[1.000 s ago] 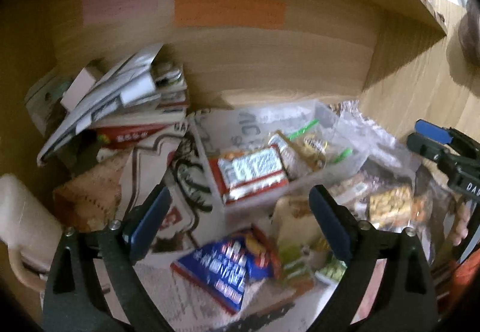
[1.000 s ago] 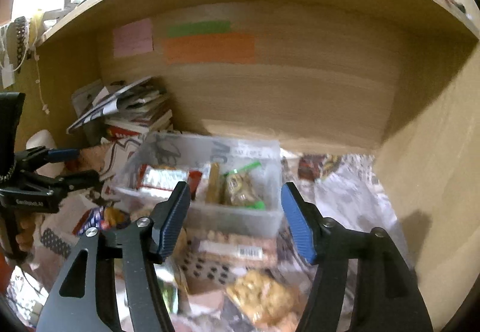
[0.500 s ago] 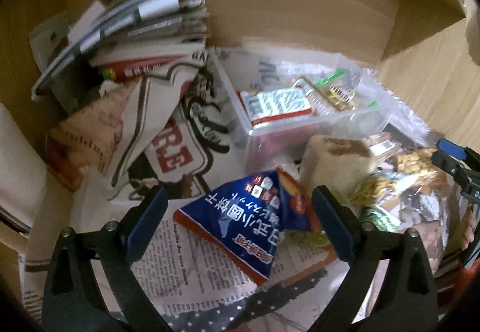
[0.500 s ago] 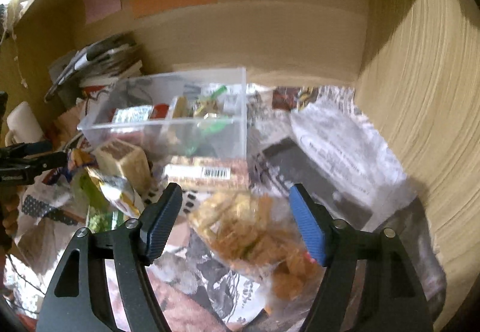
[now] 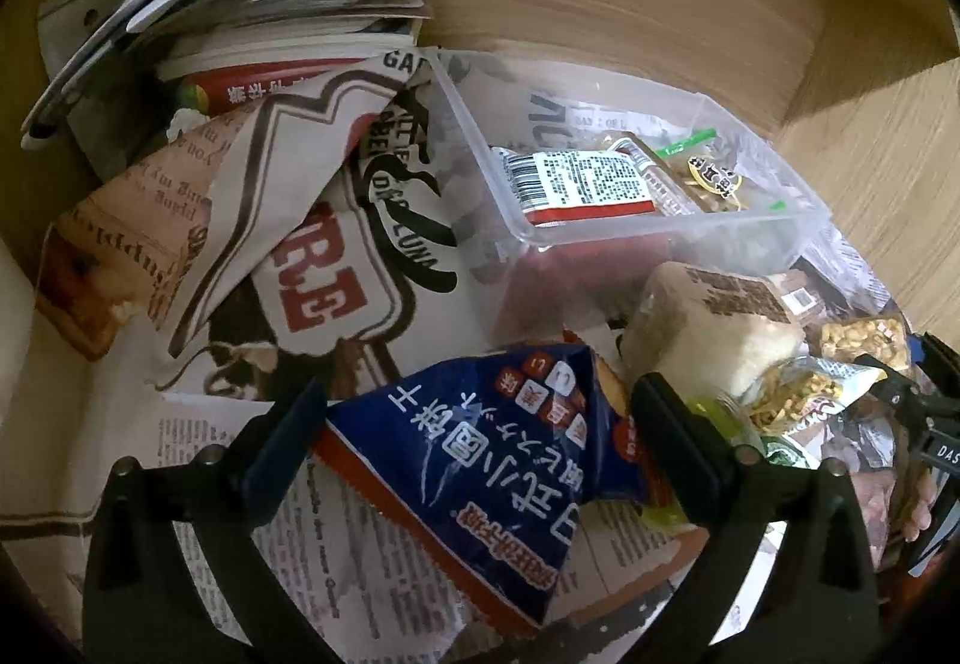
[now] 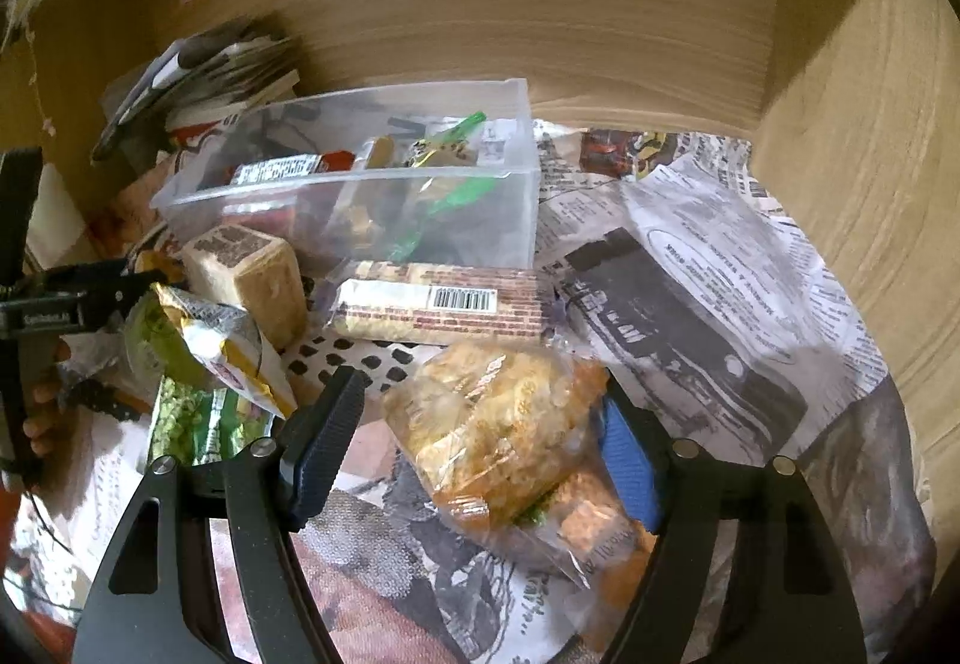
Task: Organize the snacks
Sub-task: 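Grasp puffed snack bag with right tool while left tool grasps blue cracker bag, then lift puffed snack bag with right tool while left tool carries cracker bag to box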
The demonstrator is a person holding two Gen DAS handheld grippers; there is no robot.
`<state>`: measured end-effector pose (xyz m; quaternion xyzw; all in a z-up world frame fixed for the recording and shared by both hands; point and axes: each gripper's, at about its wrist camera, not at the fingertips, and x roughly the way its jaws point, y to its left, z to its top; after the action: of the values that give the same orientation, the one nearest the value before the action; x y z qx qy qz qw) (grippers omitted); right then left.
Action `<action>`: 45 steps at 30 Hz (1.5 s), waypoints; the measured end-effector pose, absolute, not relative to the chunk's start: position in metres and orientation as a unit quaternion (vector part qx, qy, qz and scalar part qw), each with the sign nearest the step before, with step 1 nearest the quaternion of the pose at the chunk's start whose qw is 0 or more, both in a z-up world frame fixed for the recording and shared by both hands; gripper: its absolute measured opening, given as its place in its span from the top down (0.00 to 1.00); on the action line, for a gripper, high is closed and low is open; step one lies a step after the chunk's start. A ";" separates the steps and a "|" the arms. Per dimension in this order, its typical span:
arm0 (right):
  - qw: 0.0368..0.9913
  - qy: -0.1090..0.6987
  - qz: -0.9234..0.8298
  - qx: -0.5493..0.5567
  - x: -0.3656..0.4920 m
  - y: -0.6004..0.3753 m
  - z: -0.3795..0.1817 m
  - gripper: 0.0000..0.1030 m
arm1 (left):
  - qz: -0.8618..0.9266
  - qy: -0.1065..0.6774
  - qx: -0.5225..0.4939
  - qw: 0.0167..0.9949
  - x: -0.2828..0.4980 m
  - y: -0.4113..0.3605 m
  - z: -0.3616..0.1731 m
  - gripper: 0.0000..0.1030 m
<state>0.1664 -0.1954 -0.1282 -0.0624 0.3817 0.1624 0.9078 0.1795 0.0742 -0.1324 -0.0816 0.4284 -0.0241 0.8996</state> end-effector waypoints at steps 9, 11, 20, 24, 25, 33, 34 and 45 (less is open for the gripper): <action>0.909 0.373 0.174 -0.072 0.157 -0.192 -0.126 0.52 | -0.041 0.415 -0.072 0.906 0.171 0.072 -0.127 0.24; 0.909 0.371 0.177 -0.069 0.154 -0.192 -0.124 0.53 | -0.040 0.411 -0.053 0.909 0.165 0.067 -0.123 0.30; 0.911 0.362 0.188 -0.061 0.137 -0.189 -0.121 0.54 | -0.053 0.402 -0.040 0.913 0.141 0.063 -0.107 0.72; 0.914 0.356 0.190 -0.050 0.133 -0.190 -0.118 0.55 | -0.053 0.400 -0.055 0.913 0.132 0.068 -0.104 0.81; 0.915 0.353 0.191 -0.048 0.132 -0.190 -0.116 0.55 | -0.052 0.400 -0.058 0.913 0.129 0.070 -0.103 0.85; 0.920 0.337 0.194 -0.043 0.129 -0.191 -0.105 0.55 | -0.036 0.396 -0.061 0.915 0.114 0.078 -0.090 0.54; 0.921 0.336 0.194 -0.042 0.129 -0.191 -0.105 0.55 | -0.027 0.391 -0.066 0.917 0.113 0.081 -0.089 0.22; 0.921 0.340 0.191 -0.022 0.130 -0.195 -0.105 0.55 | -0.013 0.454 -0.100 0.885 0.166 0.097 -0.141 0.02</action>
<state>0.1301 -0.1950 -0.1048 -0.0224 0.3400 0.1906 0.9206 0.1661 0.0974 -0.1409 -0.1000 0.4538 -0.0132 0.8854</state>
